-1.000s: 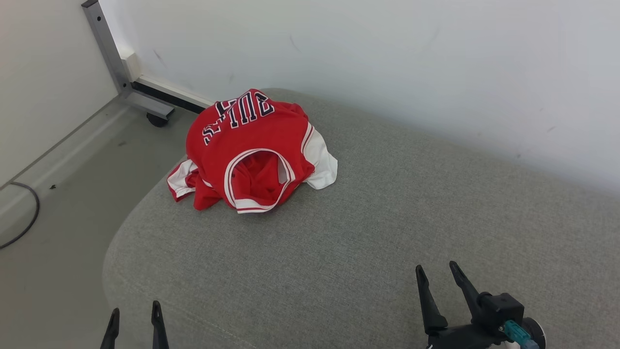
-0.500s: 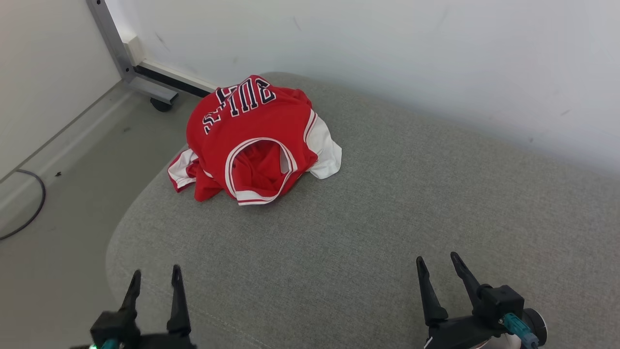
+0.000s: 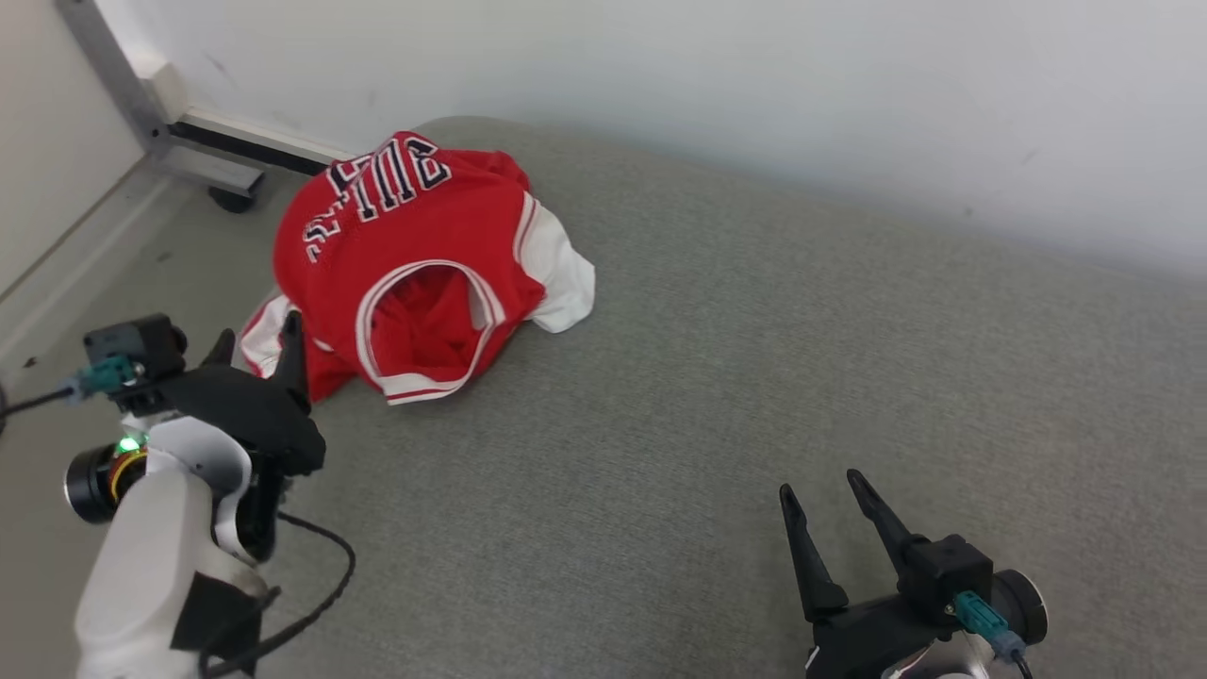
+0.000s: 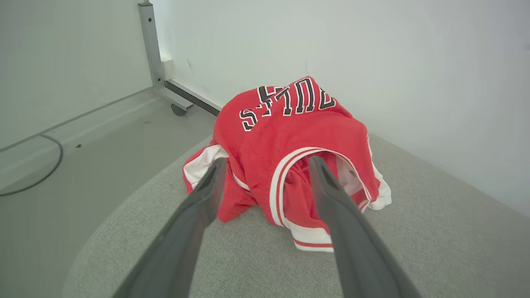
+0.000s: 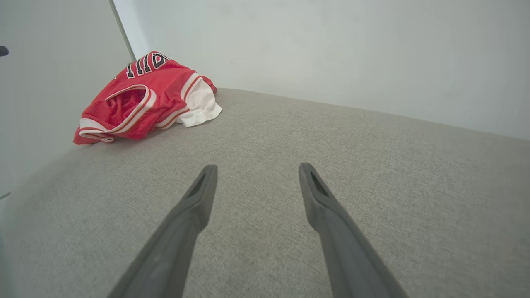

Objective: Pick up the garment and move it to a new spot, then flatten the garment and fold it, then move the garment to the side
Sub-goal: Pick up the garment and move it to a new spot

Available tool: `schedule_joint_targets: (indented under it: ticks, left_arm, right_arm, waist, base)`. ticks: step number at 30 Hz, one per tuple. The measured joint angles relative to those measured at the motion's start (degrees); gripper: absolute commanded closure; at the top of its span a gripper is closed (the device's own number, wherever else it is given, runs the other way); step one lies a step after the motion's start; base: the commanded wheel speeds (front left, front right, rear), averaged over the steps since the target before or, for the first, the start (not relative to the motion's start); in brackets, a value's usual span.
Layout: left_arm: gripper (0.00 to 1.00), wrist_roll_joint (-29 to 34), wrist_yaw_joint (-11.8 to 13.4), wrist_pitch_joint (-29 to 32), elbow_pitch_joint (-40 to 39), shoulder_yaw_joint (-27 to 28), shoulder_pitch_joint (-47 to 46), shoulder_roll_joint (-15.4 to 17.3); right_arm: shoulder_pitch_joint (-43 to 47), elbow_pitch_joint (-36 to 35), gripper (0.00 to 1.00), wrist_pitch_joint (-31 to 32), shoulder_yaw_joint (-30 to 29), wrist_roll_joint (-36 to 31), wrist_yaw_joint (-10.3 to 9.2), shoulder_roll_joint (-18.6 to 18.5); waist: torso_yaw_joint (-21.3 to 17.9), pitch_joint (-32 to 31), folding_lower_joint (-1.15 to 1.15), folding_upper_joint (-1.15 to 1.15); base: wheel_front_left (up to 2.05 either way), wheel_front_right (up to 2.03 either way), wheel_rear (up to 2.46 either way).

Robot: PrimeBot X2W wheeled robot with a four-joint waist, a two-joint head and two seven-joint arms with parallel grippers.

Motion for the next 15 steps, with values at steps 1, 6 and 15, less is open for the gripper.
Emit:
schedule_joint_targets:
  ticks: [1, 6, 15]
  left_arm:
    - [0.00, -0.69, -0.44, 1.36, 0.97, 0.14, -1.31, 0.53]
    - [0.00, -2.81, -0.89, 4.12, 3.81, 0.89, -6.55, 5.03]
    - [0.00, -2.74, 0.25, 5.27, 7.91, 1.05, -12.10, 10.00]
  right_arm:
    - [0.01, -0.66, 0.00, 0.47, 0.01, -0.22, 0.00, 0.00]
    - [0.47, -4.72, 0.00, 2.13, -0.45, -2.08, 0.00, -0.03]
    - [4.00, -12.72, 0.00, 5.49, -3.19, -4.69, 0.00, -0.09]
  waist:
    - [-0.89, 0.30, 0.00, 0.00]
    - [-6.02, 2.45, 0.00, 0.00]
    - [-14.38, 8.33, 0.01, 0.00]
  base:
    - [0.00, 0.00, 0.00]
    - [0.00, 0.00, 0.00]
    - [0.00, 0.00, 0.00]
